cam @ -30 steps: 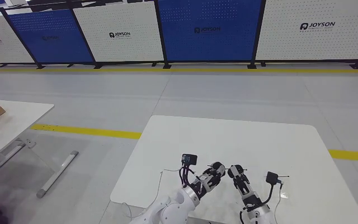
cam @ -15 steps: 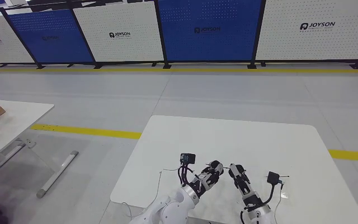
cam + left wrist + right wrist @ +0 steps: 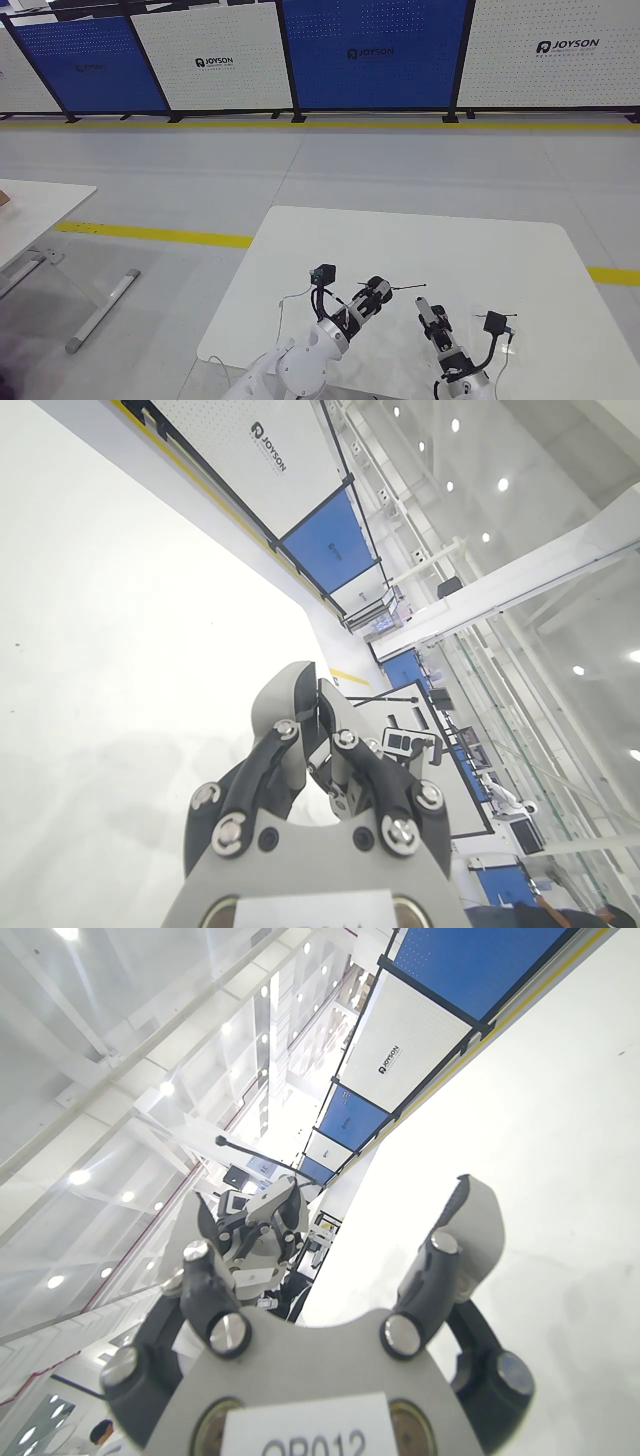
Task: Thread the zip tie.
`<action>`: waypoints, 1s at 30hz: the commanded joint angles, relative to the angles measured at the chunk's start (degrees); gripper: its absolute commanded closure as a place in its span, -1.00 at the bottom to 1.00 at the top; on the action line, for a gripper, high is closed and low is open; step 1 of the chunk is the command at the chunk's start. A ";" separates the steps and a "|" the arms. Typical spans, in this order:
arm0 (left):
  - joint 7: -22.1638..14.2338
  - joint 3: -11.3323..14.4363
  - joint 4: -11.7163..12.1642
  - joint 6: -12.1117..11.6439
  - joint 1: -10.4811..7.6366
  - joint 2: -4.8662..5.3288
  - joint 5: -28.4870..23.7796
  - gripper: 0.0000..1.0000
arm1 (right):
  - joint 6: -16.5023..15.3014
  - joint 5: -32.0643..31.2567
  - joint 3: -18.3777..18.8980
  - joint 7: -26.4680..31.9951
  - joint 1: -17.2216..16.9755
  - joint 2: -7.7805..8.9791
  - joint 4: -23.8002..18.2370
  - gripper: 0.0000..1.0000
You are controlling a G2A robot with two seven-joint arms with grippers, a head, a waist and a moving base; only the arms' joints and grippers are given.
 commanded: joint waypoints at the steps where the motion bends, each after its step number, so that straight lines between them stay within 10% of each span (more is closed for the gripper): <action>1: 0.05 0.02 0.01 0.00 0.00 0.00 0.05 1.00 | 0.00 -0.02 -0.01 0.01 0.02 0.00 0.02 -1.00; 7: 0.21 0.02 0.31 0.02 -0.01 -0.05 -0.46 1.00 | 0.09 -0.16 0.04 -0.08 0.07 0.00 -0.01 -1.00; 22: -4.78 -4.17 1.18 -4.75 1.45 0.20 -14.25 1.00 | 7.83 -33.79 3.53 -10.20 -3.09 1.04 -4.87 -1.00; 30: -4.78 -4.17 1.18 -4.75 1.45 0.20 -14.25 1.00 | 7.83 -33.79 3.53 -10.20 -3.09 1.04 -4.87 -1.00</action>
